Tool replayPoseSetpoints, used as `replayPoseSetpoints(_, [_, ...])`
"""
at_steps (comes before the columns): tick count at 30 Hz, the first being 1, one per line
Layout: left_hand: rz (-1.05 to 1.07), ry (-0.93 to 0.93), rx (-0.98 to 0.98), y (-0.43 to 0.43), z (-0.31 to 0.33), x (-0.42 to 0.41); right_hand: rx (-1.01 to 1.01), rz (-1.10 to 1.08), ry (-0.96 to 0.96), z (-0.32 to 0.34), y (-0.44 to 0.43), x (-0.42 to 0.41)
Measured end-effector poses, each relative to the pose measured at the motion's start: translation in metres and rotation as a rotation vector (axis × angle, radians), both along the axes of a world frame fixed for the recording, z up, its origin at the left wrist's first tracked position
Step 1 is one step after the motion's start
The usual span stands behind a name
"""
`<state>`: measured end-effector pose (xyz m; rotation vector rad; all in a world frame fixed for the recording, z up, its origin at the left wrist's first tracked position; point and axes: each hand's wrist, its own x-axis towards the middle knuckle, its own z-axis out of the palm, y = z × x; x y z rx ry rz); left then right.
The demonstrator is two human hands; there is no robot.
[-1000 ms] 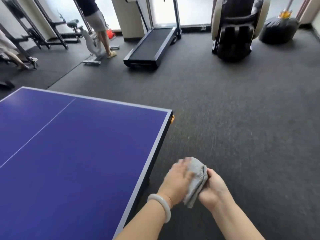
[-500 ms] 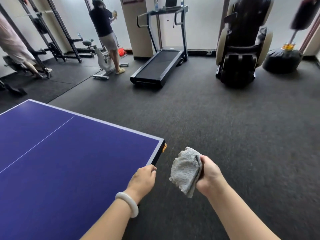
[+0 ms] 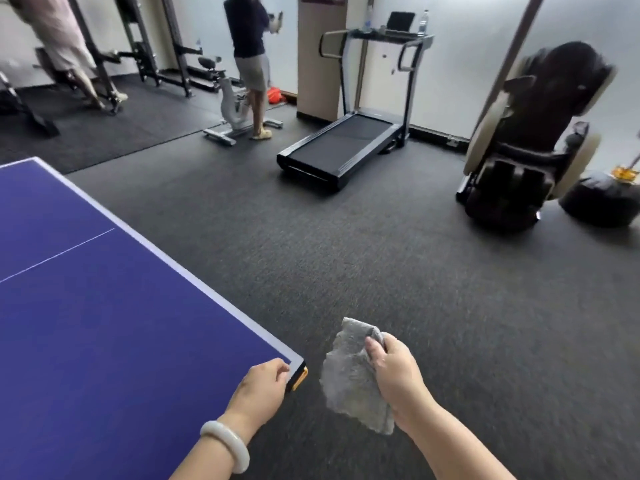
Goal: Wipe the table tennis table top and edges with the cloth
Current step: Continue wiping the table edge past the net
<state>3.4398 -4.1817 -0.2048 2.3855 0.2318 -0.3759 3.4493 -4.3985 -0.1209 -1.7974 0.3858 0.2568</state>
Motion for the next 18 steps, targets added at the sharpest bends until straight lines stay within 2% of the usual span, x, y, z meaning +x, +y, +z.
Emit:
replayPoseSetpoints(2, [0.033,0.014,0.024,0.005,-0.001,0.020,-0.232,0.114,-0.116,0.000,0.001,0.031])
replayPoseSetpoints(4, [0.081,0.017,0.041,0.012,-0.001,0.035,-0.318,0.197,-0.159,-0.003,0.007,0.059])
replayPoseSetpoints(12, [0.358,0.069,0.099,0.039,-0.027,0.051,-0.448,0.640,-0.115,-0.031,0.058,0.162])
replayPoseSetpoints(18, [0.528,0.149,0.216,0.015,-0.045,0.058,-0.481,1.026,-0.102,-0.077,0.084,0.215])
